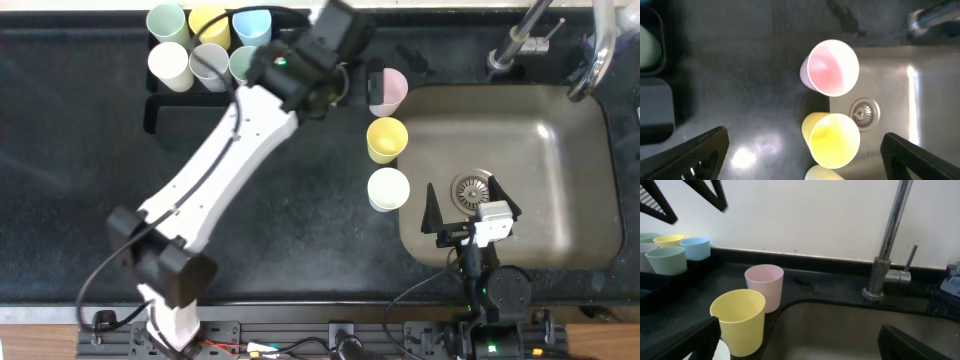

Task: Store Cups

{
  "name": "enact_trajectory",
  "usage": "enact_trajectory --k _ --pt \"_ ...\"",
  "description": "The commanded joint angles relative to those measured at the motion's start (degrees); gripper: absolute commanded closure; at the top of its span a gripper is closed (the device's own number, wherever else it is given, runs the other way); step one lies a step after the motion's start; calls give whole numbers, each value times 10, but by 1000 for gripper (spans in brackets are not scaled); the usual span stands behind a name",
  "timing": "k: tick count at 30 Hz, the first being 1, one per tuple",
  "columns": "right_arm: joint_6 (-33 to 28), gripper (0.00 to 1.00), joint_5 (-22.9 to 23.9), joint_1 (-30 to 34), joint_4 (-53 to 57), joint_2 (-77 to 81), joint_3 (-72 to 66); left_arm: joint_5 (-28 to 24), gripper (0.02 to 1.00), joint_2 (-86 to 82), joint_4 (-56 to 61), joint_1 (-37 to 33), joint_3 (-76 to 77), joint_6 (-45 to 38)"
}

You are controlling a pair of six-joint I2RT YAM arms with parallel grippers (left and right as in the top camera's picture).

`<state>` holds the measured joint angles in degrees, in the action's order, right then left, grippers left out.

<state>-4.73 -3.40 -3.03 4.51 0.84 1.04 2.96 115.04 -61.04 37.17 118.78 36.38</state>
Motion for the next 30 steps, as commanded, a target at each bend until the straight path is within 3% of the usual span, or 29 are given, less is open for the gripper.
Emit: enact_trajectory --k 1,14,30 --pt "0 3 5 2 -3 -6 -8 51 18 53 -35 9 70 45" --pt "0 5 5 2 -3 -6 -8 59 18 186 -49 15 179 44" --pt "0 5 5 2 -3 -6 -8 63 18 240 -24 15 182 25"
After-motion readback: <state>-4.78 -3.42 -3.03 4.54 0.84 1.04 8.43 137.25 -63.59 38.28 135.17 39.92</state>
